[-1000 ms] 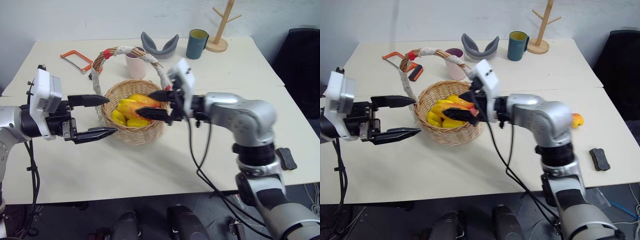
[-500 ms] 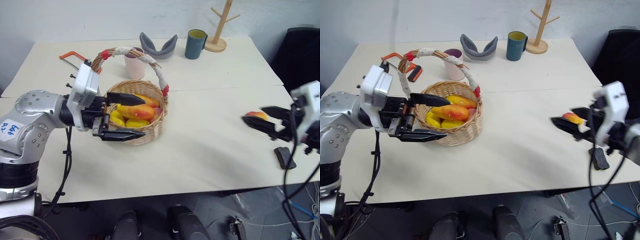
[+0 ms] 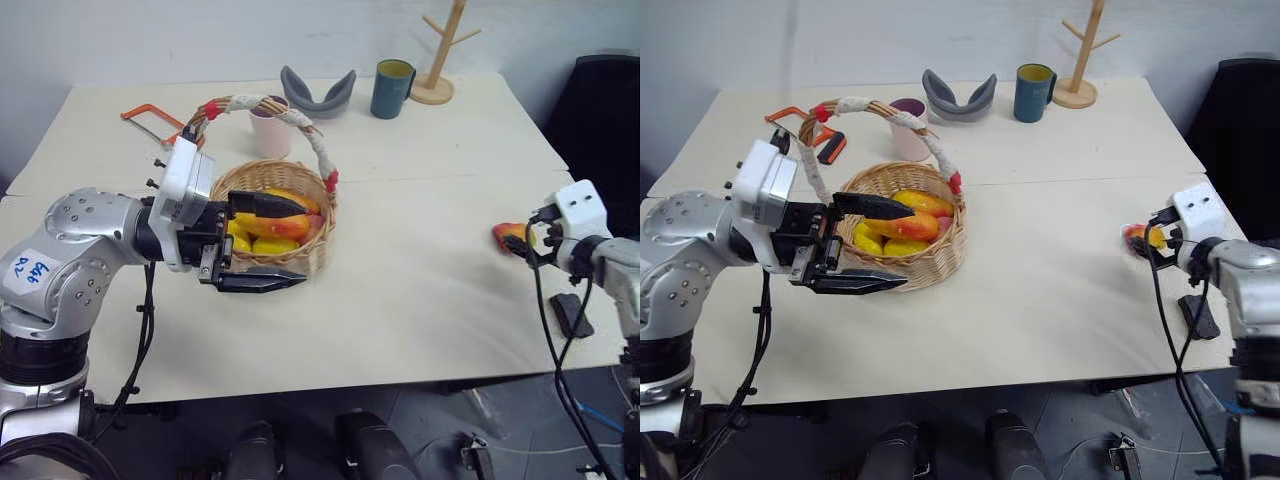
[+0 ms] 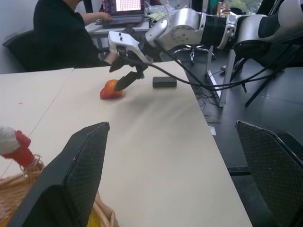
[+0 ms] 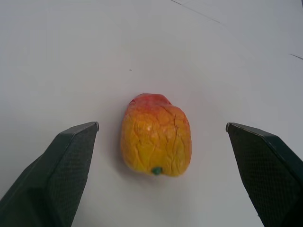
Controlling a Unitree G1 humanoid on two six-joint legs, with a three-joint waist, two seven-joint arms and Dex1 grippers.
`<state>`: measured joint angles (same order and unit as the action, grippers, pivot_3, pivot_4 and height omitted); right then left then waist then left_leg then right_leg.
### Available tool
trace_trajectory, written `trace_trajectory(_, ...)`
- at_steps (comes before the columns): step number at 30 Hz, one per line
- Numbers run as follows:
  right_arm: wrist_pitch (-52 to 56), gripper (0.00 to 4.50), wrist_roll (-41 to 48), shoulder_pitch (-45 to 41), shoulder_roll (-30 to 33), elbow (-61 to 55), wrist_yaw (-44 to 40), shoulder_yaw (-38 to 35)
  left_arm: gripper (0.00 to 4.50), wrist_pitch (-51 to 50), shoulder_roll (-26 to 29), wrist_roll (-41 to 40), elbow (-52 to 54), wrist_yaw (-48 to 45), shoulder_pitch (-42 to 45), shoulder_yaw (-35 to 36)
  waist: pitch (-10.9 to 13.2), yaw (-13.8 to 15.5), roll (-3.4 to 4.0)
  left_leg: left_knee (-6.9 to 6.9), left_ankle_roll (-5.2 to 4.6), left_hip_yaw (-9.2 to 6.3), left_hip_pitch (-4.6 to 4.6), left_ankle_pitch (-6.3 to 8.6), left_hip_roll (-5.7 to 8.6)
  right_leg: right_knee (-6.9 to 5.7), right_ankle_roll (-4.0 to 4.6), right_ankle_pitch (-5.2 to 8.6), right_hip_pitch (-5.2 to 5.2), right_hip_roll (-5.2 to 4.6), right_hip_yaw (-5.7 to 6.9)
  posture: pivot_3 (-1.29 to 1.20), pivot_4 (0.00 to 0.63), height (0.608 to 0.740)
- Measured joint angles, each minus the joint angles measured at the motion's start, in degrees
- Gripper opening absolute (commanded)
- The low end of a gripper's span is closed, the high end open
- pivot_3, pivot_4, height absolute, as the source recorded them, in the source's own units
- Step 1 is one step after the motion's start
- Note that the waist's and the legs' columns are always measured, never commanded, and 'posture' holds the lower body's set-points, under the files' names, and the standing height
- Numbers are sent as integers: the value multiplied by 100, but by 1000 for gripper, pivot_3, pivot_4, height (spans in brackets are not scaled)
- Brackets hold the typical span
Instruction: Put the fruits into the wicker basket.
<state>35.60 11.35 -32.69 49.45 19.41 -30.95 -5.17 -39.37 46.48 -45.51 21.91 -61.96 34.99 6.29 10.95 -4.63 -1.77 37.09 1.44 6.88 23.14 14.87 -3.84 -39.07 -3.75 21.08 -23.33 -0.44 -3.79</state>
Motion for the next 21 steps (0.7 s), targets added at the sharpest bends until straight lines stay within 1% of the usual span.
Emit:
trace_trajectory(3,-288,4461,-315,-456,-207,847,71,263,4500,-76,84,-89,106,114,-47,100,0,-5,1,2,-1,0,0,0,2,-1,0,0,0,-2,0,0,150,740)
trace_trajectory(5,-406,4461,-404,-708,-341,1373,109,266,4500,-92,120,-126,185,179,-67,187,0,-13,1,2,-1,1,0,0,2,-2,0,0,0,-1,0,0,150,740)
trace_trajectory(8,-658,3878,-495,-1021,-461,1945,109,259,4500,-137,161,-169,239,253,-82,218,0,-19,1,3,-1,0,-2,0,2,-3,0,0,2,0,1,0,150,740)
trace_trajectory(10,-798,3117,-499,-1104,-505,2141,52,257,4500,-158,195,-182,242,280,-92,227,0,-19,1,5,-1,0,-3,0,1,-4,0,0,2,0,1,0,150,740)
trace_trajectory(11,-836,2913,-498,-1104,-515,2165,18,255,4500,-172,213,-187,245,295,-100,240,0,-18,1,5,-1,0,-3,0,1,-5,0,0,2,0,1,0,150,740)
trace_trajectory(12,-864,2520,-494,-1100,-528,2165,-29,250,4500,-180,241,-192,244,310,-123,274,0,-18,1,5,-1,0,-3,0,1,-5,0,0,2,0,1,0,150,740)
trace_trajectory(13,-885,2275,-484,-1085,-528,2151,-78,241,4500,-182,278,-194,243,316,-155,298,0,-18,1,5,-1,0,-3,0,1,-5,0,0,2,-1,1,0,150,740)
trace_trajectory(14,-880,2151,-476,-1048,-527,2103,-134,216,4500,-184,303,-195,240,321,-182,331,0,-18,1,5,-1,0,-3,0,1,-6,0,0,2,0,2,0,150,740)
trace_trajectory(16,-701,2145,-342,-789,-500,1654,-383,132,4500,-185,339,-195,220,355,-243,426,0,-14,1,3,-1,-3,-3,0,-1,-6,0,0,2,1,4,0,150,740)
trace_trajectory(19,220,2145,519,187,-270,-343,-1538,150,4500,-197,583,-167,31,364,-715,778,1,-23,6,-4,5,-6,-2,3,-10,-10,0,0,-2,8,6,0,150,740)
trace_trajectory(21,1050,2145,1185,433,-261,-1554,-1877,152,4500,-199,783,-128,-90,340,-1073,1020,2,-58,8,2,9,-5,-3,4,-19,-17,1,0,-6,14,0,0,150,740)
